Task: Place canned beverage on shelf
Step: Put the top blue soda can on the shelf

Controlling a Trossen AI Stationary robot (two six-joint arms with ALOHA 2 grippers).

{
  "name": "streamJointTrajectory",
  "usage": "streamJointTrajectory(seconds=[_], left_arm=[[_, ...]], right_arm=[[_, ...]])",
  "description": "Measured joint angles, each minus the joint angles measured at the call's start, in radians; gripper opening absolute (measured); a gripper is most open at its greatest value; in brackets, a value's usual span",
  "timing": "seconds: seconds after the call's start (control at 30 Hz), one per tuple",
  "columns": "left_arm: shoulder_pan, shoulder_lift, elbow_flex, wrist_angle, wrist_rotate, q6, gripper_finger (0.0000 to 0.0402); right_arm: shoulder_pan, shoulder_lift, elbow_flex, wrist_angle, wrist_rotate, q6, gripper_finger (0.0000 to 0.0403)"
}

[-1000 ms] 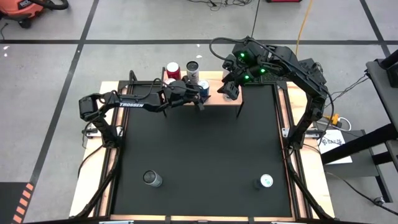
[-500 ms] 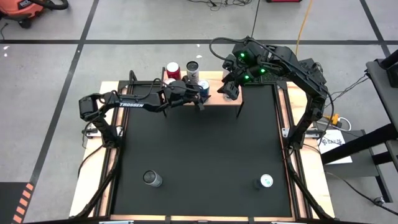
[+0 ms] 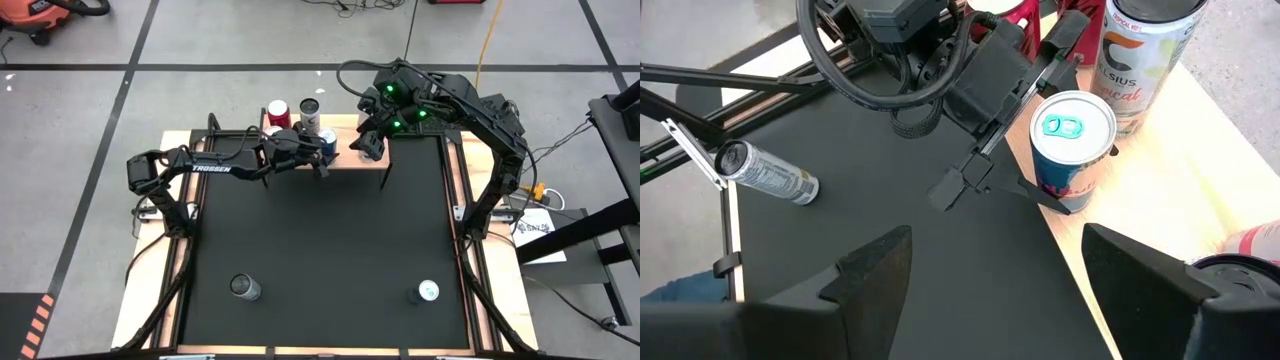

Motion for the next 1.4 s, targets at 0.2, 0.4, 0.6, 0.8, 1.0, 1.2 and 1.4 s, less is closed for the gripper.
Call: streamJointTrajectory(seconds=[0.2, 0.4, 0.6, 0.8, 1.0, 1.2, 1.4], left_arm=[[0.000, 0.000, 0.000, 0.000, -0.004, 0.000, 0.0272], [0.000, 0.000, 0.000, -0.001, -0.003, 0.004, 0.0272], [-0.001, 0.000, 0.000, 0.000, 0.075, 0.026, 0.0272], [-0.001, 0.000, 0.000, 0.000, 0.082, 0.019, 0.0272], [-0.001, 0.000, 0.000, 0.003, 0.082, 0.027, 0.0272], [0.002, 0.000, 0.000, 0.018, 0.081, 0.035, 0.0272], [0.003, 0.000, 0.000, 0.018, 0.077, 0.036, 0.0272]], right_arm=[[0.000, 0.000, 0.000, 0.000, 0.000, 0.000, 0.0274], [0.000, 0.000, 0.000, 0.000, 0.000, 0.000, 0.0274], [0.000, 0.000, 0.000, 0.000, 0.000, 0.000, 0.0274], [0.000, 0.000, 0.000, 0.000, 0.000, 0.000, 0.0274], [0.000, 0.000, 0.000, 0.000, 0.000, 0.000, 0.0274], [0.000, 0.000, 0.000, 0.000, 0.000, 0.000, 0.0274], [0.000, 0.000, 0.000, 0.000, 0.000, 0.000, 0.0274]])
